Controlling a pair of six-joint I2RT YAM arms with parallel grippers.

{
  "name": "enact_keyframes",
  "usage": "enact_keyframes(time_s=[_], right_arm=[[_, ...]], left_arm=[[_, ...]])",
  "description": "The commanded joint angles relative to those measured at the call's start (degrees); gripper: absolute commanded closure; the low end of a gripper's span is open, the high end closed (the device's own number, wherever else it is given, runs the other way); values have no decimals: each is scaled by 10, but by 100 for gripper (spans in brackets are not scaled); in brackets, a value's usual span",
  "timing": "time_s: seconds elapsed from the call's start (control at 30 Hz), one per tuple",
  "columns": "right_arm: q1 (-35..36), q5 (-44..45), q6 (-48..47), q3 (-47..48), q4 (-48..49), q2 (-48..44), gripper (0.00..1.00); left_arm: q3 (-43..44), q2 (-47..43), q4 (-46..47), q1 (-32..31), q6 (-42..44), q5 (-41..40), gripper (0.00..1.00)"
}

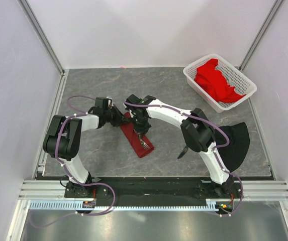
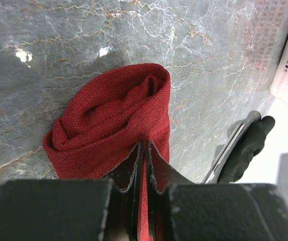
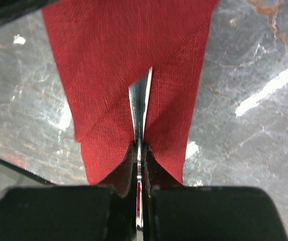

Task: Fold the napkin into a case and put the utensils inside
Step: Insert the fork into the folded napkin.

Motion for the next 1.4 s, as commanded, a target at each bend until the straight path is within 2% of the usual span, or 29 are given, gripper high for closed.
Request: enact_keyframes(time_s=[0.0,0.27,0.7,1.07,1.37], right_arm=[[-6,4,11,31,30,15,100],[-14,17,17,27,27,8,100],[-25,22,25,54,18,15,100],[-29,25,31,93,19,41,100],[-31,7,8,147,6,80,100]], left_arm=[[2,-20,4,-5,3,-5,91],[37,-39,-39,-4,15,-33,90],[101,31,-70,6,23,-73,91],[73,-13,-64,14,30,-75,91],[72,3,-60,14,26,-56,91]])
